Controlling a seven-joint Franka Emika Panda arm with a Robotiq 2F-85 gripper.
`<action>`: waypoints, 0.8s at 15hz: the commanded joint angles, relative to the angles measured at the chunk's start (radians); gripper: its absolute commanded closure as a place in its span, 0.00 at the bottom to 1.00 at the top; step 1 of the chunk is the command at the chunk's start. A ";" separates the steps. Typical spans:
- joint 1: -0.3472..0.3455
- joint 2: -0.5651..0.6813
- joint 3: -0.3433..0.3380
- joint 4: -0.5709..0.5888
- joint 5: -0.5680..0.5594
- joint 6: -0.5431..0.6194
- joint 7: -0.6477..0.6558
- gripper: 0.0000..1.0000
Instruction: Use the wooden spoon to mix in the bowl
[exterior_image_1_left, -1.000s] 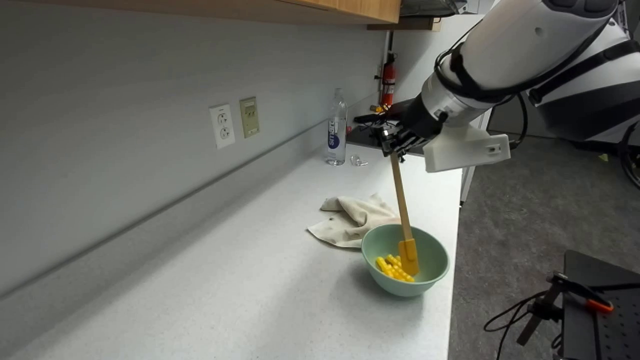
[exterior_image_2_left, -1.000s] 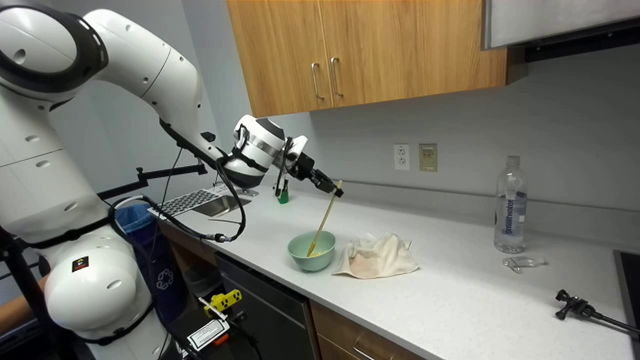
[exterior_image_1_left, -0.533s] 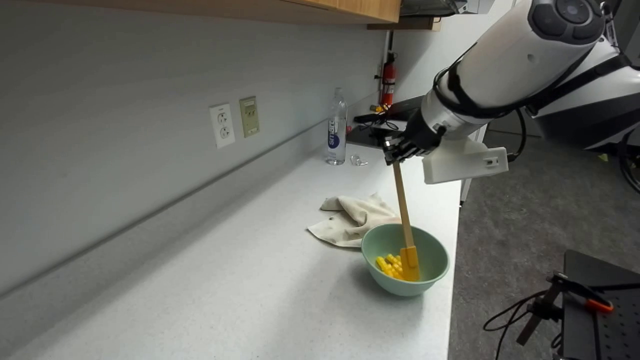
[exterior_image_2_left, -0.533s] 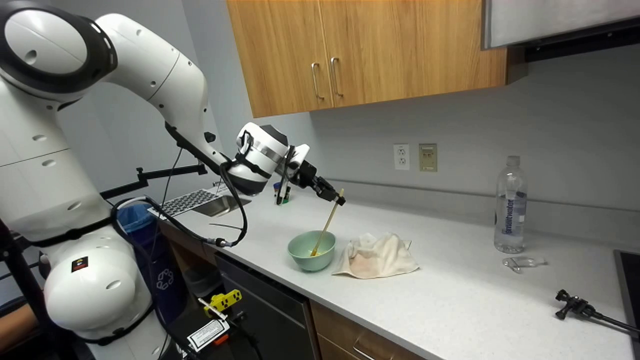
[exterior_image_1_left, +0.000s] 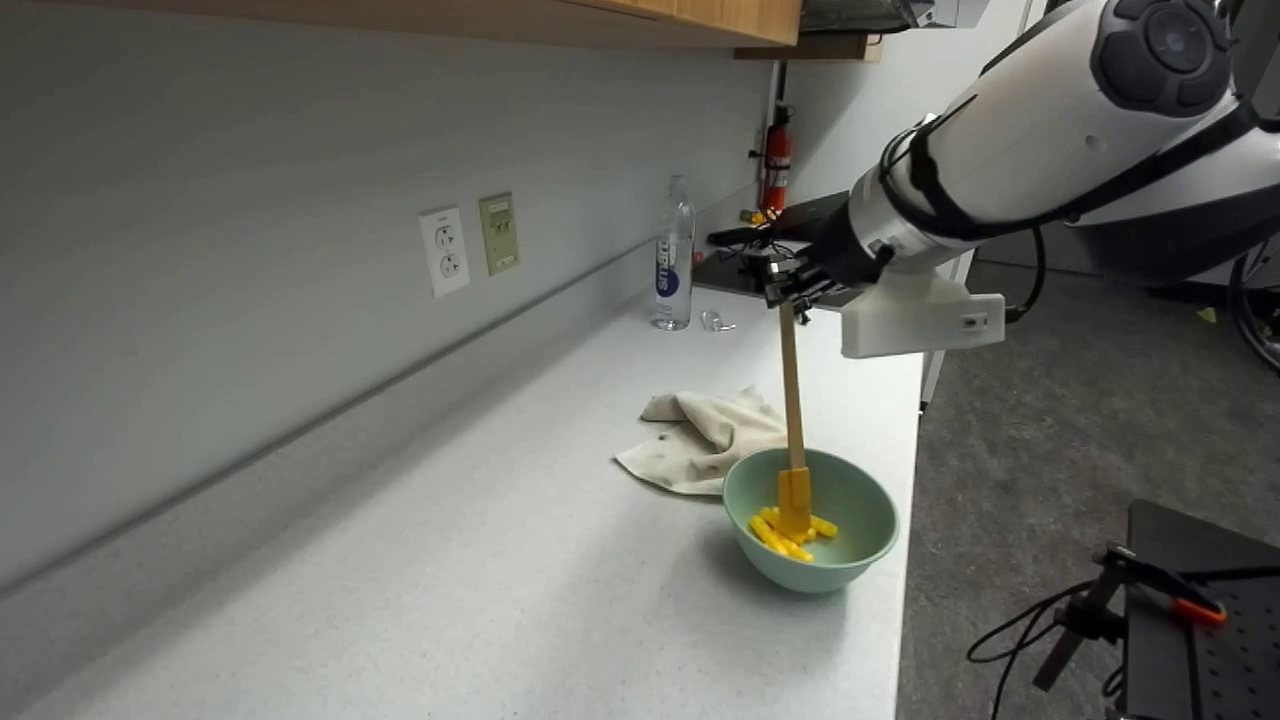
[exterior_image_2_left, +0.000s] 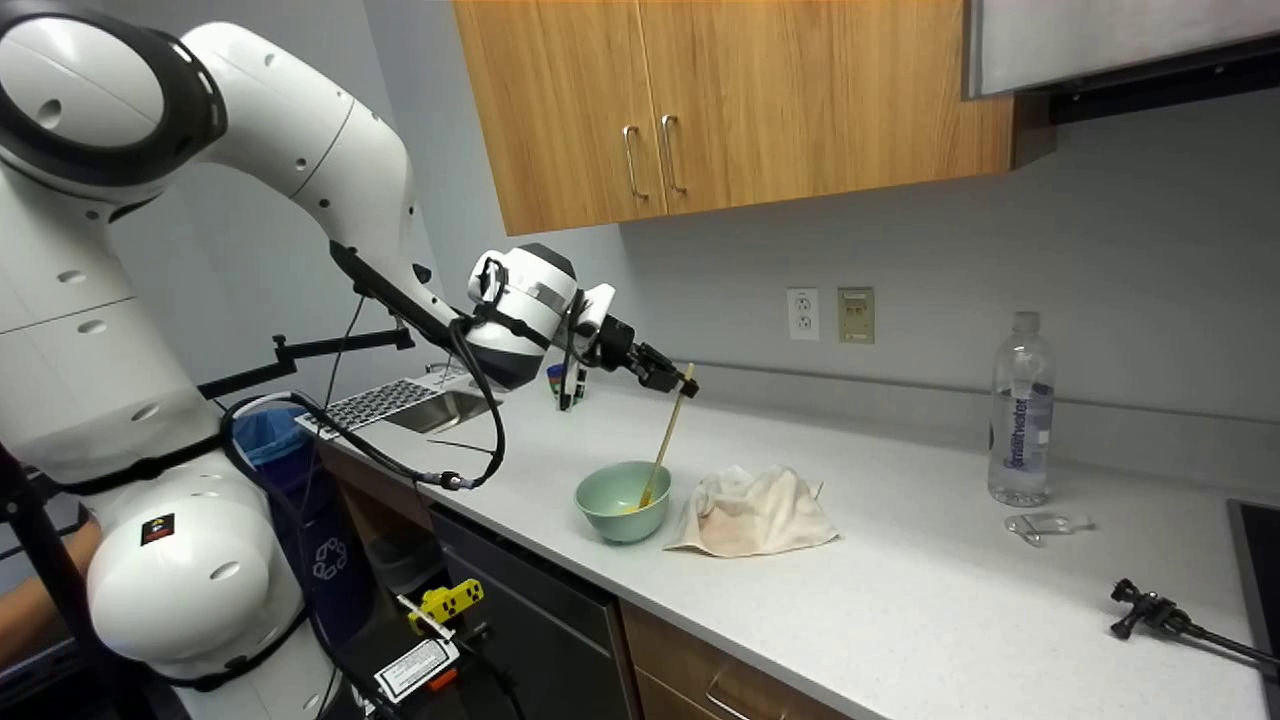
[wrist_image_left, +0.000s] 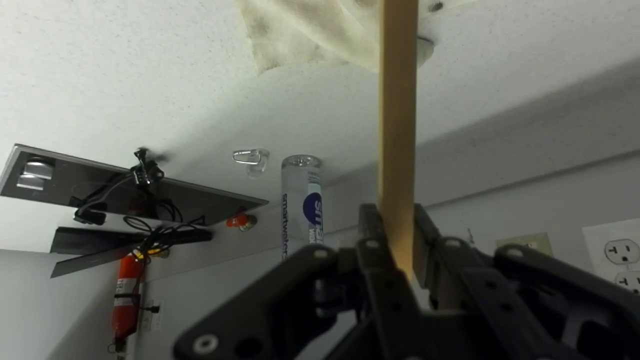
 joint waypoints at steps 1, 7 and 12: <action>0.006 -0.068 0.010 -0.014 -0.052 0.006 0.047 0.96; 0.051 -0.137 -0.021 -0.066 0.120 0.091 -0.171 0.96; 0.054 -0.148 -0.004 -0.109 0.252 0.102 -0.281 0.96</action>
